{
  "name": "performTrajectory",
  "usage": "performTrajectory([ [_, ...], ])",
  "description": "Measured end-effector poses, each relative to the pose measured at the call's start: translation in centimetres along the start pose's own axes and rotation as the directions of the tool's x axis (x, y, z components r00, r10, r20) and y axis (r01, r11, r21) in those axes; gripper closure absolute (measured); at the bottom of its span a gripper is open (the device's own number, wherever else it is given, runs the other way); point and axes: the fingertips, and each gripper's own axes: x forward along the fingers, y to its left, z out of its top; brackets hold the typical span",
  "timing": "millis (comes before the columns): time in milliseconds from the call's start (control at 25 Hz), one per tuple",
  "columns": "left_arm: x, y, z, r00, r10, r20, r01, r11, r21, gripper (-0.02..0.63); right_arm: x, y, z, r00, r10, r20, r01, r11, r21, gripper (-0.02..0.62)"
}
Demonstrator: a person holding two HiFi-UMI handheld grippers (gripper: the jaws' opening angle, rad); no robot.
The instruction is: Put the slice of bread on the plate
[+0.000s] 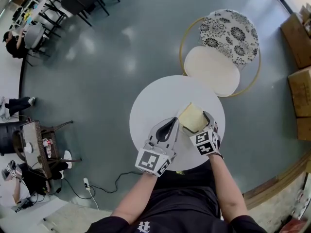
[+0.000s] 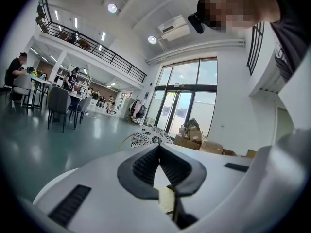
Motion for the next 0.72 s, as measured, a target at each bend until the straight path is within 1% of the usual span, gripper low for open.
performTrajectory([
  [160,-0.2,0.3,0.2,1.000,0.001,0.000,-0.001,1.000,0.003,0.599,0.6,0.2,-0.4,0.999,0.012,-0.030,-0.012,1.000,0.009,0.094],
  [280,-0.1,0.5,0.3,1.000,0.003,-0.002,-0.003,1.000,0.002,0.598,1.0,0.3,-0.8,0.998,0.038,-0.041,-0.037,0.999,0.039,0.094],
  [440,-0.2,0.4,0.6,1.000,0.001,-0.006,-0.001,1.000,-0.001,0.598,0.5,0.4,-0.2,0.998,0.067,-0.016,-0.065,0.994,0.090,0.094],
  [600,-0.2,-0.1,1.4,1.000,-0.001,-0.012,0.001,1.000,-0.007,0.598,-0.7,-0.1,0.9,0.998,0.065,-0.002,-0.064,0.992,0.111,0.092],
  [720,-0.3,-0.8,2.4,1.000,-0.006,-0.025,0.006,1.000,0.002,0.598,-2.6,-0.2,2.4,0.997,0.067,0.024,-0.069,0.988,0.138,0.094],
])
